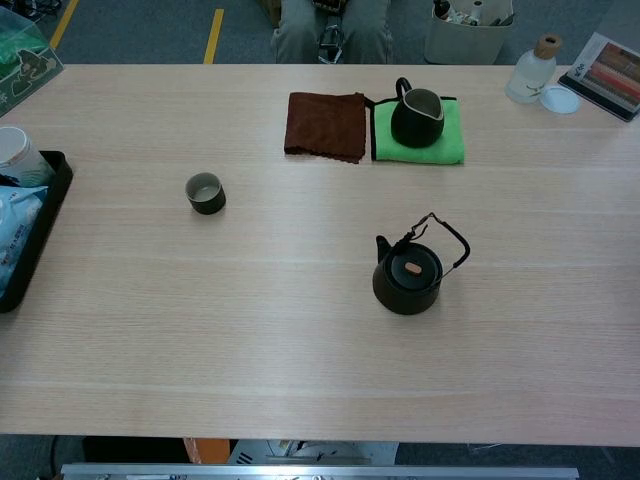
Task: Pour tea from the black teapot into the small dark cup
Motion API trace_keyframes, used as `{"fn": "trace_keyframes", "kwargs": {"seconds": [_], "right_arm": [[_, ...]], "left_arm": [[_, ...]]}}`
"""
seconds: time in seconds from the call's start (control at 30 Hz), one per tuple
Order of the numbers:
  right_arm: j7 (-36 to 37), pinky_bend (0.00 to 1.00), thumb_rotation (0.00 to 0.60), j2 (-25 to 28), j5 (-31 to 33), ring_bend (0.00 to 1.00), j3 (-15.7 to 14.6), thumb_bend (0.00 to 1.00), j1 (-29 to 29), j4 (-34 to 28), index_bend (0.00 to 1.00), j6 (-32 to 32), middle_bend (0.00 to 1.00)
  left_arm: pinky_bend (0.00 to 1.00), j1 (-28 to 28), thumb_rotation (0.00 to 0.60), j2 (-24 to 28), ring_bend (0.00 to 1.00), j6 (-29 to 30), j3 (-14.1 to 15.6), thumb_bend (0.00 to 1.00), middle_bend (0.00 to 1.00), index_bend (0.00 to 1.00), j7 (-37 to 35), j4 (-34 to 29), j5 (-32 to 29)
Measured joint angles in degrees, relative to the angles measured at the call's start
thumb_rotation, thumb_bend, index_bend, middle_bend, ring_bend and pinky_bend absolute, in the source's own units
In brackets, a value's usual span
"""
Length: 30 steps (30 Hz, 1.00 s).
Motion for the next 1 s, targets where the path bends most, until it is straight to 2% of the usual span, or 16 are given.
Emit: {"fn": "trace_keyframes", "kwargs": {"seconds": [0.43, 0.67, 1.0], "right_arm": [[0.4, 0.23, 0.6, 0.2, -0.2, 0.21, 0.4, 0.28, 1.2, -0.3, 0.33, -1.5, 0.31], [-0.2, 0.23, 0.6, 0.6, -0.5, 0.21, 0.5, 0.28, 2.3, -1.4, 0.33, -3.0, 0.31], [-4.3, 0.23, 0.6, 0.6, -0.6, 0.21, 1.5, 0.28, 5.5, -5.7, 0.33, -7.7, 0.3]], "left_arm": [[0.3, -0.1, 0.6, 0.0, 0.26, -0.3, 0.0, 0.41, 0.29, 0.28, 0.6, -0.4, 0.0], [0.3, 0.1, 0.6, 0.9, 0.26, -2.3, 0.3, 0.41, 0.29, 0.28, 4.1, -2.6, -3.6], [0.3, -0.4, 0.6, 0.6, 0.26, -1.9, 0.1, 0.41, 0.29, 0.28, 1.2, -0.9, -1.3]]}}
